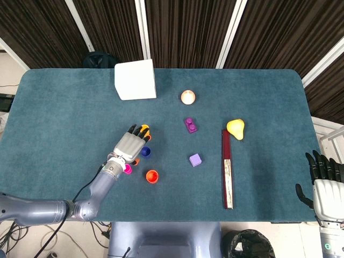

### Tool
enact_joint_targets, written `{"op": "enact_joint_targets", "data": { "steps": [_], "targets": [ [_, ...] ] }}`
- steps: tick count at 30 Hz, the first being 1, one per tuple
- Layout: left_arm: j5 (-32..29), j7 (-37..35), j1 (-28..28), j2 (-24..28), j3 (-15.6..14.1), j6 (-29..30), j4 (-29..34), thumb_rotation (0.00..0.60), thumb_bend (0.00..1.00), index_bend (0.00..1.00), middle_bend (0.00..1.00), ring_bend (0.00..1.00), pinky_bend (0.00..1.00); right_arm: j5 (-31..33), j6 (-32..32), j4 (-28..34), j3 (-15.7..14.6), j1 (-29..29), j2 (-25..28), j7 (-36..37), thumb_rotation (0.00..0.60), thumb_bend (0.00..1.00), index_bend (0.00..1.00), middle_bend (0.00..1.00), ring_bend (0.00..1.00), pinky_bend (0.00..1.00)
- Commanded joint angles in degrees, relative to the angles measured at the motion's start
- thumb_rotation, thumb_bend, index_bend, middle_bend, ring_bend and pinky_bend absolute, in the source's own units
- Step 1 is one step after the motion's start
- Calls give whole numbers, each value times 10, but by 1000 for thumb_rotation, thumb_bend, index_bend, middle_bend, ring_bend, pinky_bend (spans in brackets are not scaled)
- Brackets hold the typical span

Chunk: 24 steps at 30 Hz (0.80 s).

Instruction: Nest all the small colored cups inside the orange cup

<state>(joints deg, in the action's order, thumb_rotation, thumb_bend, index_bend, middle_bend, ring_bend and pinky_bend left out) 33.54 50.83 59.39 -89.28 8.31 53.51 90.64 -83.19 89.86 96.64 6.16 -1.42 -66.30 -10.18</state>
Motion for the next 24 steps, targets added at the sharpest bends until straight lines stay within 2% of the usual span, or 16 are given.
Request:
{"op": "enact_joint_targets", "data": {
  "steps": [1, 11, 24],
  "targets": [
    [2, -2, 2, -4, -2, 3, -4, 600, 216, 243, 24, 0, 0, 0, 0, 0, 0, 0, 0, 0, 600, 420, 36, 0, 35, 10],
    [4, -9, 7, -15, -7, 7, -10, 600, 299, 307, 35, 0, 0, 1, 1, 1, 1, 1, 1, 3, 600, 419, 36, 0, 35, 10],
    [7, -9, 12, -29, -17, 17, -27, 600, 307, 348, 41, 0, 0, 6, -2, -1, 2, 1, 0, 5, 600, 420, 36, 0, 35, 10]
  ]
}}
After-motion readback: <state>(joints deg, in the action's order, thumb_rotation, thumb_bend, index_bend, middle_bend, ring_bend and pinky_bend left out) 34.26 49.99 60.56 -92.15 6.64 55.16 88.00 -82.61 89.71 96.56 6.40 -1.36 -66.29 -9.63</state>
